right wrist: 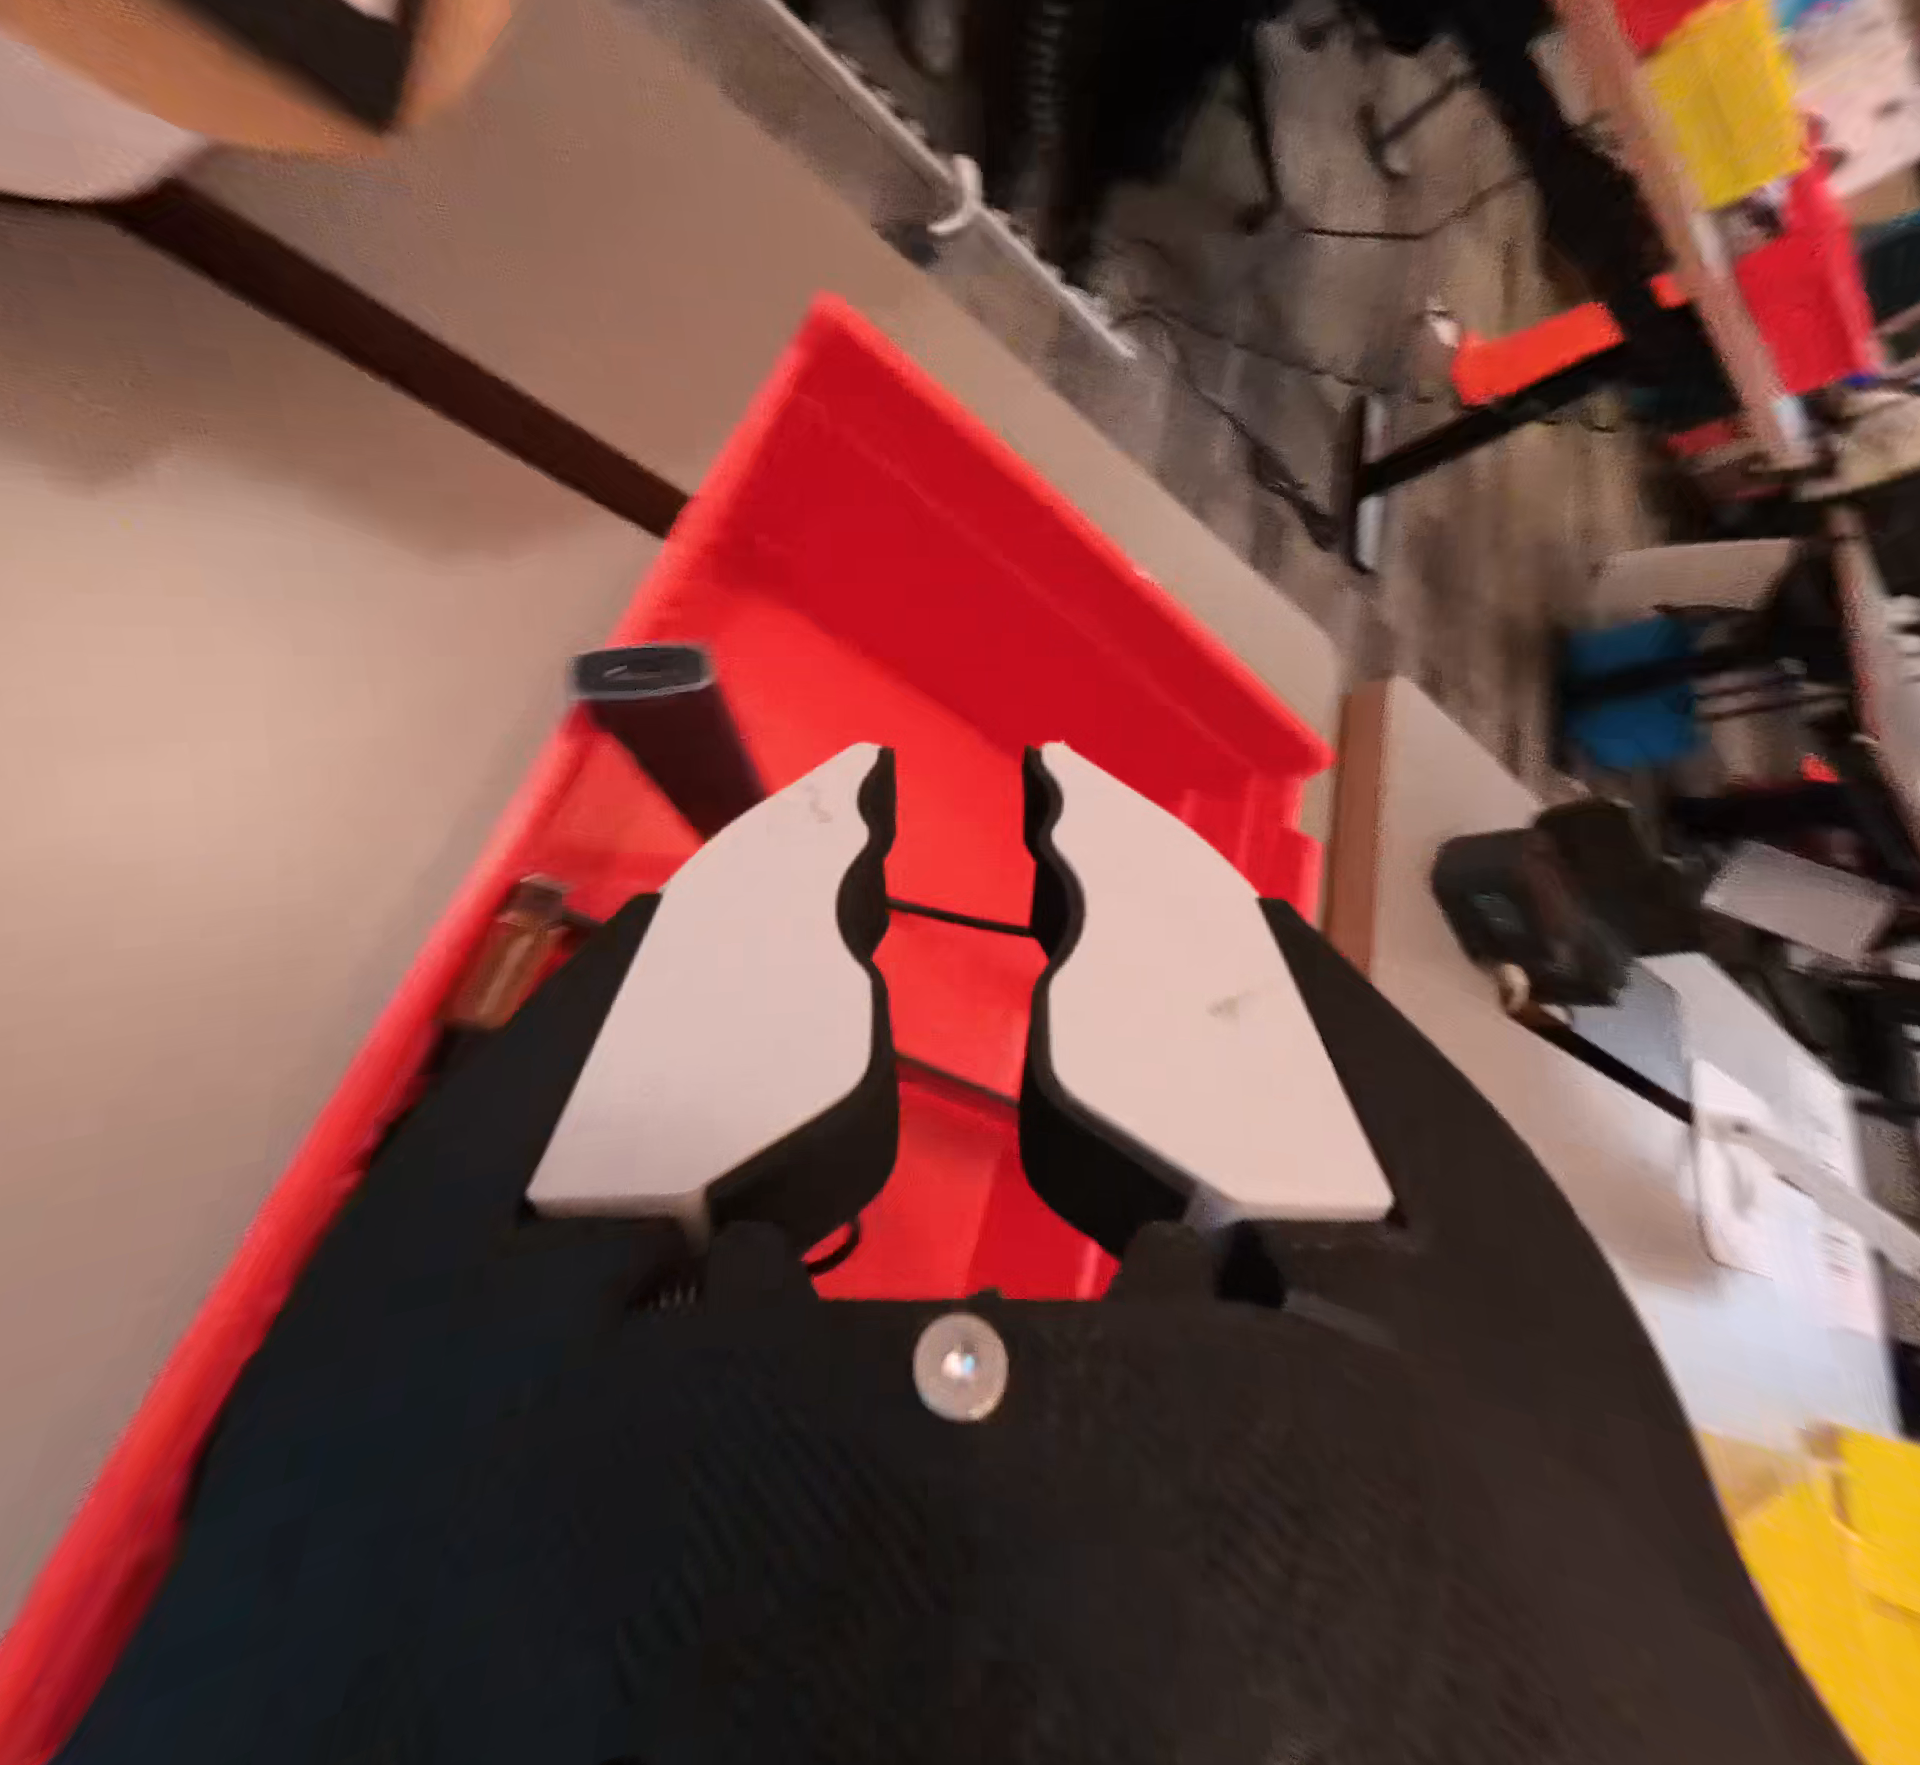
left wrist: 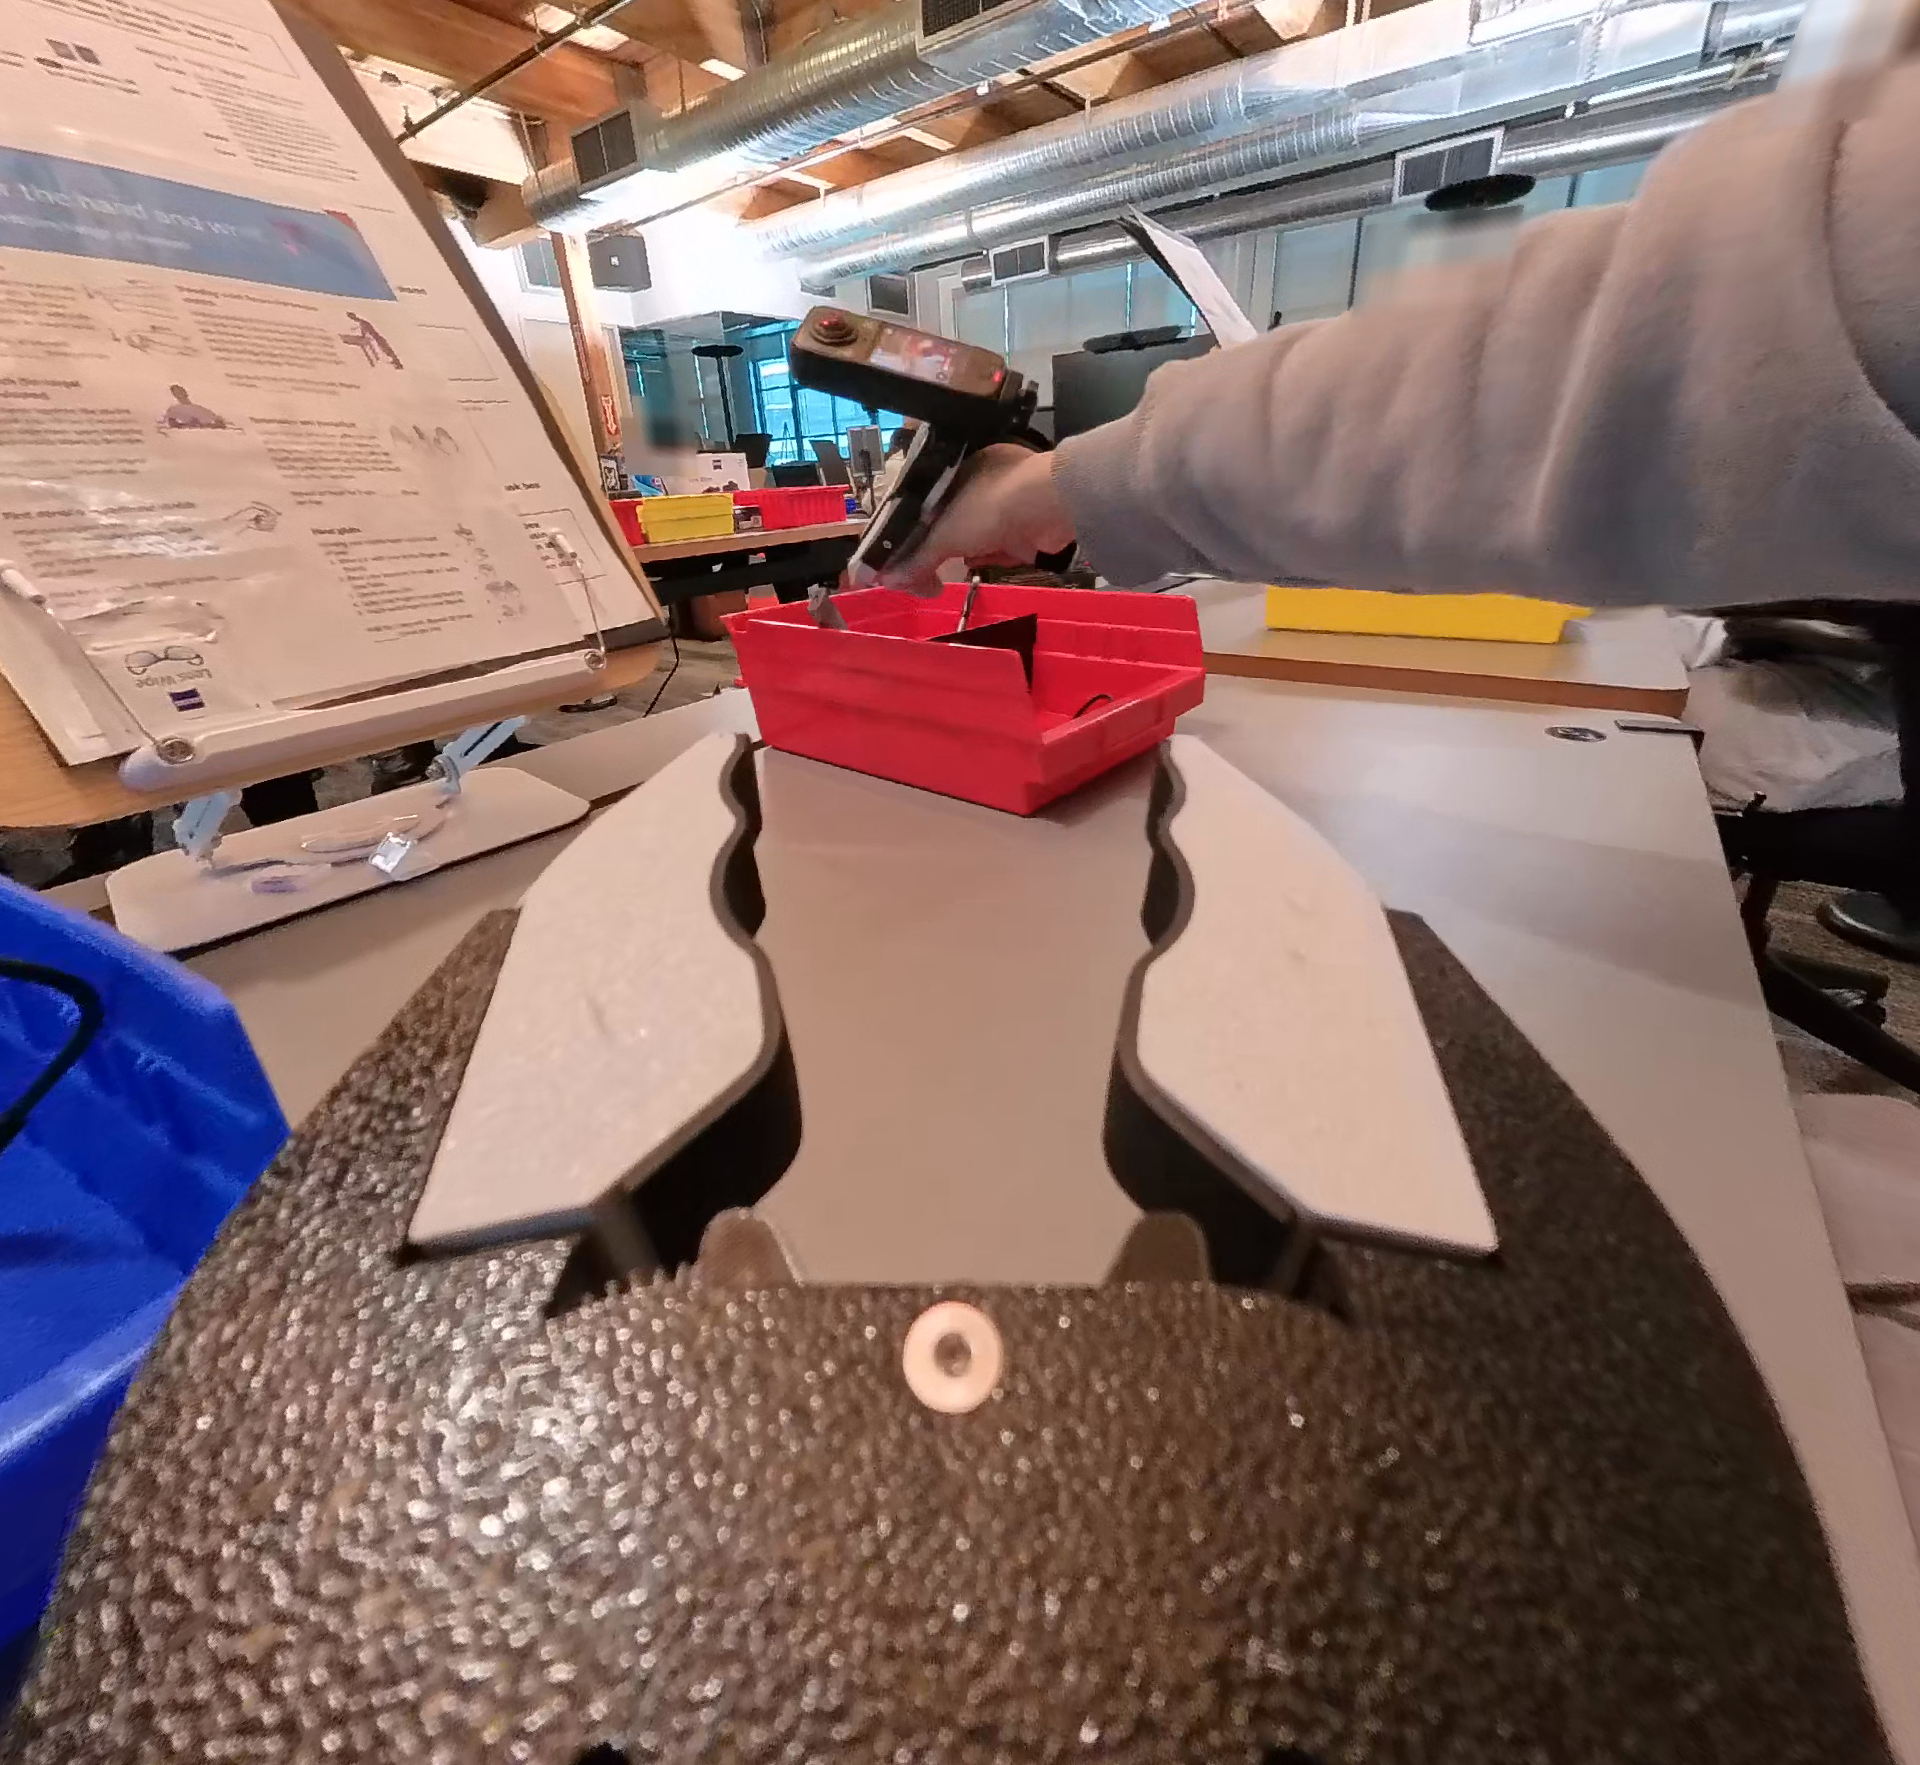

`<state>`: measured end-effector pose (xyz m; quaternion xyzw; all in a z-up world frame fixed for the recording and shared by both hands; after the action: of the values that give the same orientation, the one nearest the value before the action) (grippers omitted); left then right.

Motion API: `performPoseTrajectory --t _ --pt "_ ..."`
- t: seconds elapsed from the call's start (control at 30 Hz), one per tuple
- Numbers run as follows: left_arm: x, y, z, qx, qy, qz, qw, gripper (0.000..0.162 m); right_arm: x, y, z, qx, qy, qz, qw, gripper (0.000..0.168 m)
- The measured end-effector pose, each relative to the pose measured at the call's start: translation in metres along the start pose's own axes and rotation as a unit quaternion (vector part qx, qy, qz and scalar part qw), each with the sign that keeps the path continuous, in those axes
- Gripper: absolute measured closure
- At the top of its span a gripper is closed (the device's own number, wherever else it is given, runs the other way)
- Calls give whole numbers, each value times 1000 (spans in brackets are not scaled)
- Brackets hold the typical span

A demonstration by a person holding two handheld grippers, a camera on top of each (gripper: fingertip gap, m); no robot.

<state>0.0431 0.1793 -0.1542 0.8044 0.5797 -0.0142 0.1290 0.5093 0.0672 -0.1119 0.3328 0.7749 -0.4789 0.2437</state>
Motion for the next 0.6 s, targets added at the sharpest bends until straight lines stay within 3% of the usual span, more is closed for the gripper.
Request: performPoseTrajectory --t 0.1,0.17,0.27,0.3,0.33,0.4,0.5,0.6 --pt "4 -1 2 1 -9 -5 1000 91 5 19 4 21 -2 -82 996 144" --pt "6 -2 3 3 -10 -9 1000 91 -1 18 -2 22 20 -69 997 131" --pt "9 -4 2 -2 -15 -11 1000 92 4 -3 -23 -58 -26 -104 992 149" --pt "10 -4 2 -4 -18 -11 1000 92 5 -8 -26 -51 -46 -123 990 145" --pt "10 -5 2 -6 -21 -11 1000 92 8 -14 -29 -48 -63 -157 984 127" --pt "11 -5 3 -9 -26 -11 1000 92 5 -23 -33 -39 -74 -147 986 126" --pt "11 -4 5 -8 -33 -8 999 93 17 -29 -41 -42 -70 -216 973 125" --pt "9 -3 6 -5 -31 -4 999 92 23 -4 -36 5 -85 -175 981 124"
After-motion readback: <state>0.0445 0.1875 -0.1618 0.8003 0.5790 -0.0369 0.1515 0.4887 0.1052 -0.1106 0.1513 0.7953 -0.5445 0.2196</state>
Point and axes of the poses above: each gripper's, where its closed fingertips meet, y out along the fingers, z out of its underside, x = y × z across the jaws, the point moved 8 cm from there along -y, back along the fingers, and after that the axes turned 13 degrees about -y, right-handed, at the moved point
